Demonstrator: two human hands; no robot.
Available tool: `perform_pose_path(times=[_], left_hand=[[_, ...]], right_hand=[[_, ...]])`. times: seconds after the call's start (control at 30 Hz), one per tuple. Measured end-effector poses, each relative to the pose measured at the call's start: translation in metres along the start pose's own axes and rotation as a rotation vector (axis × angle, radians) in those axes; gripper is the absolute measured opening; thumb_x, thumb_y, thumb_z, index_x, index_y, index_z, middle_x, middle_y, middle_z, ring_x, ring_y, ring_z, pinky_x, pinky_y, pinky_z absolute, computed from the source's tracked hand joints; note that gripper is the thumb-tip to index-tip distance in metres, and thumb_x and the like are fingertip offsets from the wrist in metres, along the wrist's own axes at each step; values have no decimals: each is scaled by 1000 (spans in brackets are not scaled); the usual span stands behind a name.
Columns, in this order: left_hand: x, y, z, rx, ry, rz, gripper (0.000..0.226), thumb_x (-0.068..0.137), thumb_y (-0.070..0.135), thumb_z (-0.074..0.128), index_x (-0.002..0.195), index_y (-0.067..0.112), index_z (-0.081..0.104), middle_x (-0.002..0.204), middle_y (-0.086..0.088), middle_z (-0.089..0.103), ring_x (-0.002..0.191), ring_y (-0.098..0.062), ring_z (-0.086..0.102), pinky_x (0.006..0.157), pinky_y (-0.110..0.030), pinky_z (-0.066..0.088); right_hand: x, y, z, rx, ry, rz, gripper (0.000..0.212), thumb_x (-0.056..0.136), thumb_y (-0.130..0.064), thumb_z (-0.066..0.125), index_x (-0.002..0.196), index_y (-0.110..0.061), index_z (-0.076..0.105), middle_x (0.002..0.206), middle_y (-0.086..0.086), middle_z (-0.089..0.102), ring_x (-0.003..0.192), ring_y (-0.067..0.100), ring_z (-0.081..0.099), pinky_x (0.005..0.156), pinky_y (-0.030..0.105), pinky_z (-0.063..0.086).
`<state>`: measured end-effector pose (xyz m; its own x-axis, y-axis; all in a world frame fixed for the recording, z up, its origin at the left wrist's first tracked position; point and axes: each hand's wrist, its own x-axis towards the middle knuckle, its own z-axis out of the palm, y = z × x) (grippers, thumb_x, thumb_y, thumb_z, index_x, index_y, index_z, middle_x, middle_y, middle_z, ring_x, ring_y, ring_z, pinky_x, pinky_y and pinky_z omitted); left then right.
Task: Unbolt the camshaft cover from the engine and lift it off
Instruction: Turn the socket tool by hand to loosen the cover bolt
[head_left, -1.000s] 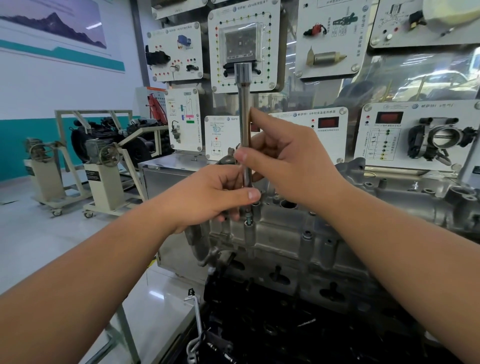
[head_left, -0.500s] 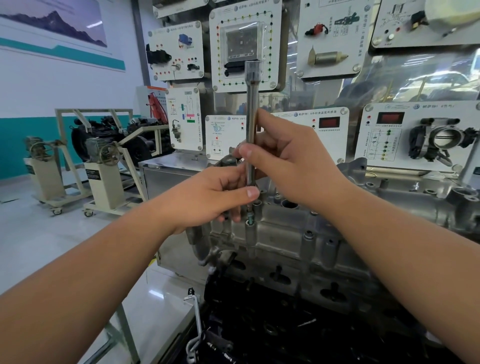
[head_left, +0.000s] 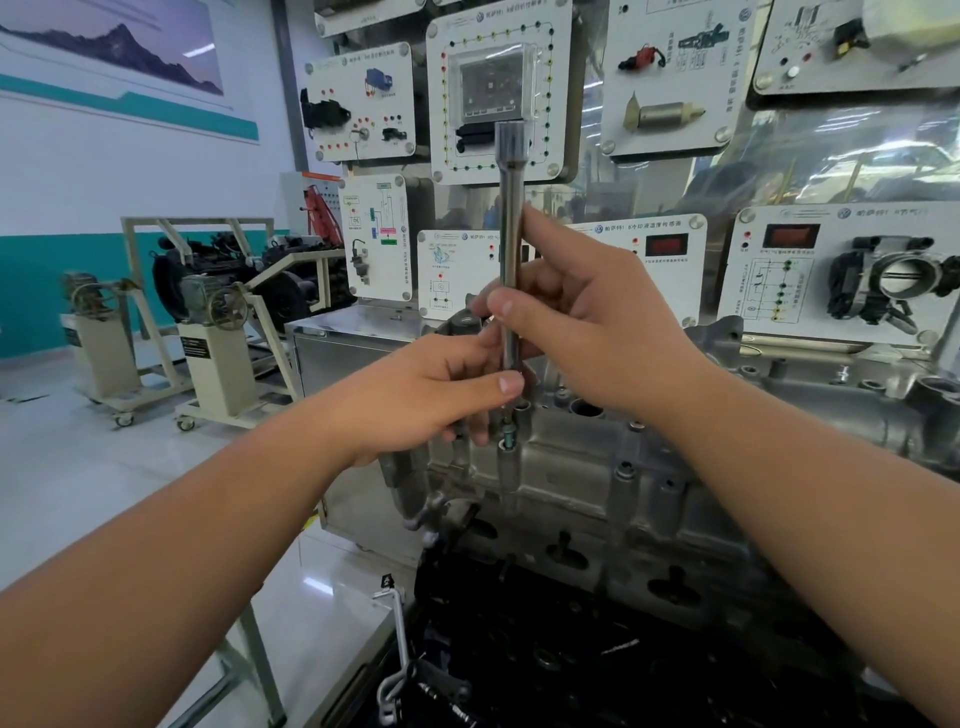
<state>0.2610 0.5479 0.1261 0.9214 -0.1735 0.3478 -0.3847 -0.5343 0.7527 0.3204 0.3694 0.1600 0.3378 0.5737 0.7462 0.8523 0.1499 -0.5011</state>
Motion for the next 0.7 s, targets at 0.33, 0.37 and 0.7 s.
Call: perform_pose_path(times=[0.33, 0.37, 0.7], left_hand=[[3, -4, 1, 16, 36, 34, 34, 89, 48, 69, 89, 14, 63, 68, 7, 62, 67, -11, 70, 54, -20, 50], [3, -4, 1, 5, 33, 35, 30, 87, 51, 69, 88, 21, 66, 69, 7, 62, 67, -11, 70, 55, -19, 50], [1, -4, -3, 32, -23, -9, 48, 92, 46, 62, 105, 0, 65, 69, 8, 66, 70, -10, 69, 58, -22, 51]], right_hand=[[0, -1, 0, -123, 32, -22, 29, 94, -17, 67, 115, -36, 63, 84, 2, 70, 78, 23, 69, 76, 49, 57], [0, -1, 0, -135, 24, -27, 27, 94, -17, 66, 118, -31, 64, 84, 5, 70, 78, 26, 68, 76, 51, 56], [-1, -1, 3, -134, -1, -52, 31, 95, -32, 58, 115, -55, 58, 93, -5, 75, 84, 21, 72, 82, 52, 58]])
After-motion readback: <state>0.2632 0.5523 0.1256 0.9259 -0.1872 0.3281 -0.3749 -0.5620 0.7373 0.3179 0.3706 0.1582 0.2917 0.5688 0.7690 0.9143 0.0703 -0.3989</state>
